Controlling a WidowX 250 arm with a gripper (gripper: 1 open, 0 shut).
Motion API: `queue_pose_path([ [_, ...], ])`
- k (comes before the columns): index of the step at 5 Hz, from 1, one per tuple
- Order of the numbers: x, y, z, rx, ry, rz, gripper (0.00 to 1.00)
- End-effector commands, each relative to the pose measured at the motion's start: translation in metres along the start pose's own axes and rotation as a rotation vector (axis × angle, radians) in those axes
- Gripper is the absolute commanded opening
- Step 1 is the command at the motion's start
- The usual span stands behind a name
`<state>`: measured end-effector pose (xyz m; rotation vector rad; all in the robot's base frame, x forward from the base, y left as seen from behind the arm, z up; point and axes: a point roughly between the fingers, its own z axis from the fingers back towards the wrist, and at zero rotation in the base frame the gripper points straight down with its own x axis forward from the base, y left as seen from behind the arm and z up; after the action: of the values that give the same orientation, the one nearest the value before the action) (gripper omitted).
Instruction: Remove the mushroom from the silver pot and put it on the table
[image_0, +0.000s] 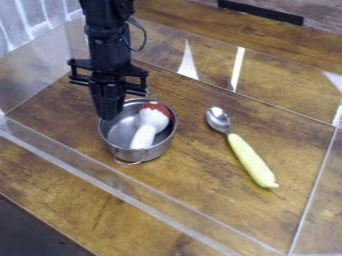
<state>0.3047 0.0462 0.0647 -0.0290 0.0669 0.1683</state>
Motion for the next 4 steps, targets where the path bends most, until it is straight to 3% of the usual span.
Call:
queue_pose_path([
  [1,0.006,-0.002,-0.007,0.000,-0.039,0.011,0.00],
  [2,0.015,0.005,-0.012,-0.003,-0.042,0.072,0.00],
  [3,0.022,0.013,-0.006,-0.004,-0.049,0.132,1.00],
  [4,0.029,0.022,-0.008,-0.012,-0.060,0.191,1.00],
])
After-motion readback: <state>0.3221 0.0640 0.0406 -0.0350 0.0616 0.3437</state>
